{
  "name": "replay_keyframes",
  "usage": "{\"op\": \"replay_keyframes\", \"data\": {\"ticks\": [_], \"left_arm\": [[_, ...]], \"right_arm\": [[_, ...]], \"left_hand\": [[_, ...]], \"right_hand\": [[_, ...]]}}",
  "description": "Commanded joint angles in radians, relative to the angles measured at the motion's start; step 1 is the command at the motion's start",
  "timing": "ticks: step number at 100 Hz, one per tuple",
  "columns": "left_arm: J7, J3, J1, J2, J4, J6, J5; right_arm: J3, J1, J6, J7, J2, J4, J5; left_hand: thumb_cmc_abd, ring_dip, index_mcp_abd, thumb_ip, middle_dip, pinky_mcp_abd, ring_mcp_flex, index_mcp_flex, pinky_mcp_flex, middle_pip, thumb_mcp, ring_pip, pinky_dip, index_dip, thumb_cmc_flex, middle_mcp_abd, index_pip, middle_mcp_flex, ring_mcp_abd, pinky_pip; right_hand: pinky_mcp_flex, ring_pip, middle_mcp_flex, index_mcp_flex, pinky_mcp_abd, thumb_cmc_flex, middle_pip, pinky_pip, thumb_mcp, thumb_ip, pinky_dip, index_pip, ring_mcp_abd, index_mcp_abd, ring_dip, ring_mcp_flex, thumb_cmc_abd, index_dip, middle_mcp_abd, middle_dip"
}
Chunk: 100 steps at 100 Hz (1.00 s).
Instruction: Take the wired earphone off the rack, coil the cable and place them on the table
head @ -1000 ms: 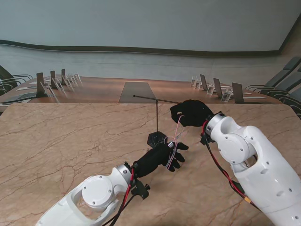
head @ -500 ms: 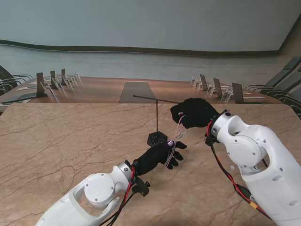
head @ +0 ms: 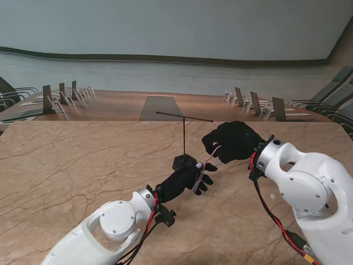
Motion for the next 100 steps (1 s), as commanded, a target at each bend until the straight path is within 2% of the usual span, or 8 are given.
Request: {"op": "replay_keyframes", "data": {"ticks": [1,14,49,58,84,100], "left_arm": [[0.003,0.002,0.002,-0.006,0.005,0.009,0.002],[0.016,0.008,-0.006,-0.011,0.019,-0.003,0.007],[0.050,0.025,-0.029,-0.028,0.057,0.005,0.011],[0.056,0.028,-0.035,-0.031,0.061,0.004,0.011],[0.062,0.038,-0.060,-0.036,0.079,0.001,0.015],[0.070,0.038,-0.064,-0.039,0.081,-0.008,0.016]], "right_arm": [[0.003,-0.025,-0.014,0.006,0.003,-0.024,0.005],[0.005,-0.063,-0.017,0.008,0.004,-0.044,0.017],[-0.012,-0.154,-0.023,-0.022,0.001,-0.050,0.011],[-0.024,-0.161,-0.038,-0.031,0.002,-0.045,-0.023],[-0.076,-0.156,0.006,0.008,0.008,-0.018,0.005],[-0.105,-0.155,0.025,0.034,0.013,-0.005,0.028]], "left_hand": [[0.027,0.008,-0.041,0.002,-0.007,0.038,-0.013,0.015,-0.010,-0.023,-0.015,-0.010,0.005,-0.002,-0.025,-0.005,-0.026,0.013,-0.014,-0.004],[0.027,0.005,-0.036,0.002,-0.017,-0.005,-0.018,0.022,-0.035,-0.034,-0.015,-0.020,-0.008,-0.005,-0.028,-0.010,-0.026,0.017,-0.024,-0.031],[0.027,0.003,-0.031,0.001,-0.030,-0.012,-0.033,0.027,-0.054,-0.053,-0.016,-0.037,-0.018,-0.010,-0.030,-0.009,-0.029,0.011,-0.030,-0.049],[0.026,0.000,-0.032,0.001,-0.035,-0.017,-0.037,0.027,-0.057,-0.058,-0.014,-0.044,-0.021,-0.010,-0.027,-0.013,-0.029,0.006,-0.036,-0.056],[0.025,0.001,-0.034,0.001,-0.038,-0.030,-0.037,0.026,-0.064,-0.057,-0.015,-0.046,-0.028,-0.009,-0.018,-0.017,-0.026,0.004,-0.043,-0.067],[0.024,0.003,-0.032,0.001,-0.039,-0.031,-0.037,0.029,-0.065,-0.055,-0.015,-0.045,-0.029,-0.009,-0.015,-0.015,-0.024,0.007,-0.040,-0.067]], "right_hand": [[0.034,0.042,0.040,0.052,-0.001,-0.036,-0.003,0.074,0.058,0.020,0.013,0.041,0.047,0.017,0.008,0.069,-0.046,0.012,0.136,0.013],[0.042,0.039,0.044,0.047,0.003,-0.037,-0.009,0.074,0.063,0.013,0.012,0.033,0.047,0.021,0.007,0.077,-0.054,0.015,0.133,0.016],[0.023,0.031,0.029,0.018,0.008,-0.020,-0.025,0.071,0.053,-0.030,0.010,0.030,0.059,0.035,0.005,0.058,-0.049,-0.009,0.138,0.018],[0.034,0.029,0.029,0.009,-0.003,-0.032,-0.028,0.074,0.058,-0.041,0.008,0.037,0.043,0.014,0.003,0.065,-0.054,-0.019,0.120,0.015],[-0.001,-0.006,0.002,-0.014,0.000,-0.018,-0.072,0.046,0.038,-0.056,-0.003,0.026,0.057,0.037,-0.011,0.025,-0.049,-0.066,0.131,-0.015],[-0.073,-0.055,-0.060,-0.070,-0.027,-0.021,-0.120,0.003,0.000,-0.089,-0.017,0.015,0.059,0.047,-0.026,-0.051,-0.045,-0.123,0.135,-0.054]]}}
